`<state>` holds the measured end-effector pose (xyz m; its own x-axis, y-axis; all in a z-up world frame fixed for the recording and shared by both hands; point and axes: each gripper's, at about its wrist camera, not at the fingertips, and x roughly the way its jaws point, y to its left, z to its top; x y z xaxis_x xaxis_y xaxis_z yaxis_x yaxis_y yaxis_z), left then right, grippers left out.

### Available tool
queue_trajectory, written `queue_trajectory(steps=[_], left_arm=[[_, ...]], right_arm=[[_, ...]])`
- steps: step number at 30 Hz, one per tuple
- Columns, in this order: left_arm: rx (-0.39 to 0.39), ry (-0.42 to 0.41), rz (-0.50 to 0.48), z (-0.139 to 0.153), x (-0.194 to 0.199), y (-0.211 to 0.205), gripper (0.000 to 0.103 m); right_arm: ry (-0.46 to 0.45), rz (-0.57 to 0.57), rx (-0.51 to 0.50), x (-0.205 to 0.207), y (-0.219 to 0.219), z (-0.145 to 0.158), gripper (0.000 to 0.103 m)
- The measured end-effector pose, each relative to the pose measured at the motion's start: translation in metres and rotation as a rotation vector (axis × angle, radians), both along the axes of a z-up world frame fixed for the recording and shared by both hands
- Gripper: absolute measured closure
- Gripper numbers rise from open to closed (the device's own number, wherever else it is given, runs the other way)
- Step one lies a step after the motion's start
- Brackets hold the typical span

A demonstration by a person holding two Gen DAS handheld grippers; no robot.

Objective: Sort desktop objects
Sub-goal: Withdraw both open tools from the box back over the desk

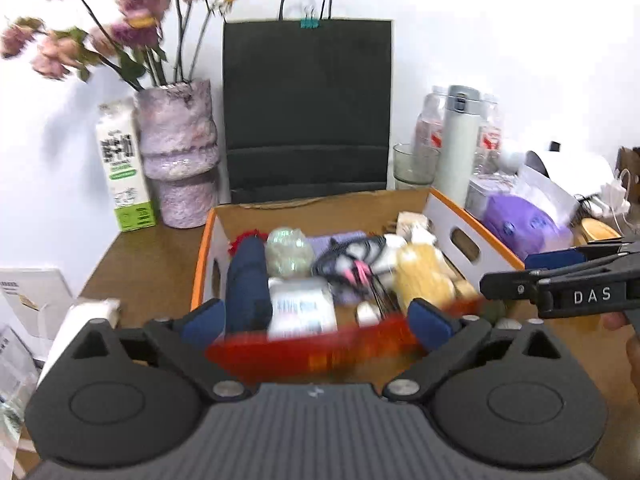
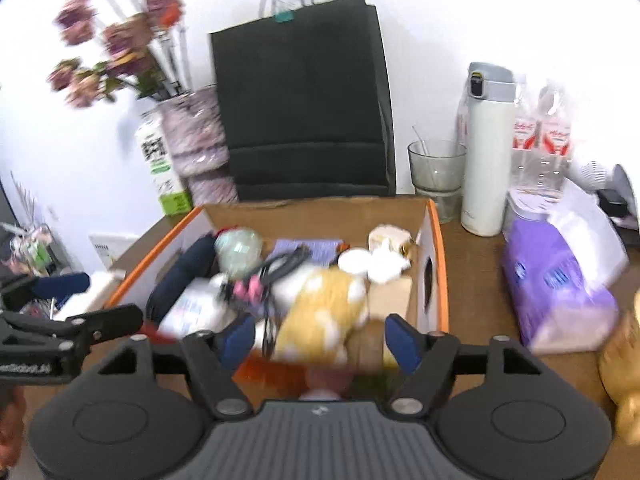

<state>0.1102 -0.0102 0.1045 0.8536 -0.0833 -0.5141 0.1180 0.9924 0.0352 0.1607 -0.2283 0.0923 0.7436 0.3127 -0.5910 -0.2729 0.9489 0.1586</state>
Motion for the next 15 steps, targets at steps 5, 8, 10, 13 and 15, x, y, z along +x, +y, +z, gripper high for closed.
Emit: queue_trajectory(steps=[5, 8, 10, 13, 15], left_arm=[[-0.039, -0.002, 0.094, -0.024, -0.069, 0.003, 0.000], [-0.054, 0.031, 0.116, -0.037, -0.100, 0.006, 0.000], [-0.071, 0.040, 0.134, -0.045, -0.120, 0.008, 0.000], [-0.110, 0.038, 0.171, -0.058, -0.151, 0.007, 0.000], [-0.127, 0.028, 0.188, -0.066, -0.170, 0.007, 0.000]], right_arm=[[0.026, 0.044, 0.046, -0.070, -0.003, -0.023, 0.027], [0.025, 0.048, 0.031, -0.108, 0.000, -0.039, 0.027], [0.024, 0.029, 0.047, -0.132, -0.002, -0.049, 0.026], [0.022, -0.015, 0.037, -0.164, 0.002, -0.063, 0.026], [0.007, -0.030, 0.017, -0.186, 0.007, -0.068, 0.026]])
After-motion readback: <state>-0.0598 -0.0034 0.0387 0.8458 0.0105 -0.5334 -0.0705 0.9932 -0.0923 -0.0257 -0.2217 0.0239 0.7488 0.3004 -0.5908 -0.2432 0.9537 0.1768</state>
